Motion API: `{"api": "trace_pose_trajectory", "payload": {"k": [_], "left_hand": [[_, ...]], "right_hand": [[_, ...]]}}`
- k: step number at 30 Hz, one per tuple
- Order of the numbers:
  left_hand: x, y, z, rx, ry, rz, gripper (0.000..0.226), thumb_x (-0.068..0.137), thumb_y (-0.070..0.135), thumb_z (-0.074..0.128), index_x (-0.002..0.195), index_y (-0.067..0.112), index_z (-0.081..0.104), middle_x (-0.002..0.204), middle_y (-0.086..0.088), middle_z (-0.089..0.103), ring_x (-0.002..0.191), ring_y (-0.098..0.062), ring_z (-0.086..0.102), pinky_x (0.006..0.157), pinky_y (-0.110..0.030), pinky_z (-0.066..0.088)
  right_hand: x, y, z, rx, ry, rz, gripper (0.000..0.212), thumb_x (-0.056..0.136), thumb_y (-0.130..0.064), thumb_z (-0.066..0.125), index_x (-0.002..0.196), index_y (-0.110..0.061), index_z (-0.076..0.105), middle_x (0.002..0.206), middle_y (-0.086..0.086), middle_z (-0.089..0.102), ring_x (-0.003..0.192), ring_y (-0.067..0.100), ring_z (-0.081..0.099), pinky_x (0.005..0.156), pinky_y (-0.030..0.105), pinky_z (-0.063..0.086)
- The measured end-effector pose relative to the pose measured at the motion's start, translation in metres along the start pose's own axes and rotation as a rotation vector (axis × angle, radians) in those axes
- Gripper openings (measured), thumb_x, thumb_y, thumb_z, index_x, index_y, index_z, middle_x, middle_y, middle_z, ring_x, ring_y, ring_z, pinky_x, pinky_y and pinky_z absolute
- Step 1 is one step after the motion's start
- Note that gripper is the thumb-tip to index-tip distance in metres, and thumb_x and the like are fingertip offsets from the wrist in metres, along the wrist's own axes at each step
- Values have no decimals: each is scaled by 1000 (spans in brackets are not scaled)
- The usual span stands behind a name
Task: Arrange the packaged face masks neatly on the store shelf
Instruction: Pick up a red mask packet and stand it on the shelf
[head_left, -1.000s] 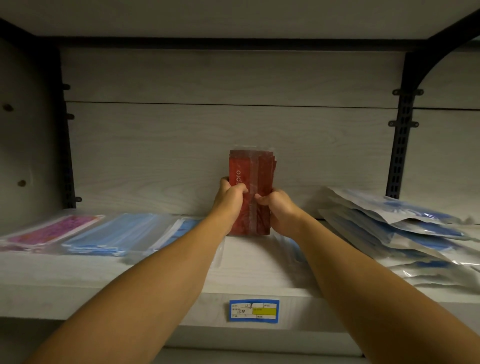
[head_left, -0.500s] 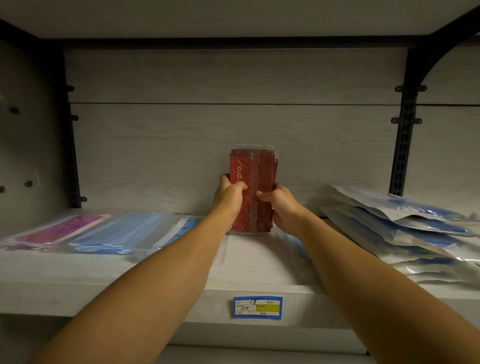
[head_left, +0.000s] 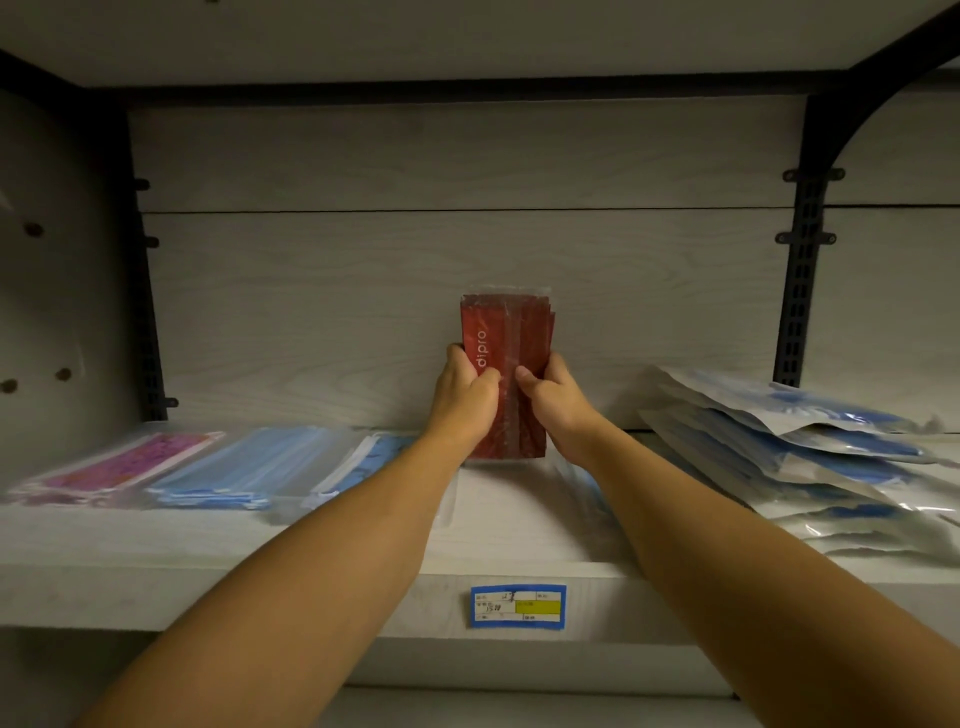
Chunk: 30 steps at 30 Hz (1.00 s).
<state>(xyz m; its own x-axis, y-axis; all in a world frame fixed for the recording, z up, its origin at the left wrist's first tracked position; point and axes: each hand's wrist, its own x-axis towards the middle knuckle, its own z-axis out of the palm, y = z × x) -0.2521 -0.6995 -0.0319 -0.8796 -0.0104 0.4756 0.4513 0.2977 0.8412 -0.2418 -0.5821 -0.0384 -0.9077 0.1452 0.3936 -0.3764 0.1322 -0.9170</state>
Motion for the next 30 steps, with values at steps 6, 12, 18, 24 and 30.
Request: {"api": "trace_pose_trajectory", "payload": {"k": [6, 12, 18, 24, 30], "left_hand": [[1, 37, -17, 258, 54, 13, 35, 91, 27, 57, 118, 5, 54, 116, -15, 61, 98, -32, 59, 75, -33, 44], [-9, 62, -37, 287, -163, -186, 25, 65, 31, 64, 82, 14, 67, 86, -8, 68, 72, -25, 64, 57, -23, 49], [-29, 44, -35, 402, -341, -281, 13, 89, 20, 61, 94, 8, 62, 68, -8, 59, 54, -21, 57, 49, -18, 42], [-33, 33, -25, 727, -405, -217, 22, 89, 27, 59, 100, 8, 61, 110, -16, 68, 102, -31, 67, 74, -30, 49], [-32, 27, -20, 831, -378, -183, 23, 88, 35, 62, 97, 14, 56, 83, -6, 53, 90, -26, 61, 74, -31, 50]], "right_hand": [[-1, -35, -7, -250, 89, -13, 9, 97, -18, 58, 106, -18, 59, 113, 10, 68, 104, 27, 66, 91, 42, 56], [-14, -65, -7, -326, 37, 209, 20, 89, -8, 60, 108, -2, 57, 97, 17, 67, 80, 28, 65, 61, 31, 52], [-41, -61, 5, -699, -117, 391, 17, 94, -18, 61, 93, -2, 56, 100, 17, 59, 89, 29, 56, 78, 35, 49], [-48, -40, 11, -1033, -136, 321, 36, 100, -33, 53, 108, 0, 64, 90, 14, 57, 87, 27, 55, 77, 35, 47], [-49, -31, 11, -1104, -38, 269, 35, 96, -26, 59, 67, -10, 48, 77, 9, 57, 64, 20, 51, 67, 32, 44]]}}
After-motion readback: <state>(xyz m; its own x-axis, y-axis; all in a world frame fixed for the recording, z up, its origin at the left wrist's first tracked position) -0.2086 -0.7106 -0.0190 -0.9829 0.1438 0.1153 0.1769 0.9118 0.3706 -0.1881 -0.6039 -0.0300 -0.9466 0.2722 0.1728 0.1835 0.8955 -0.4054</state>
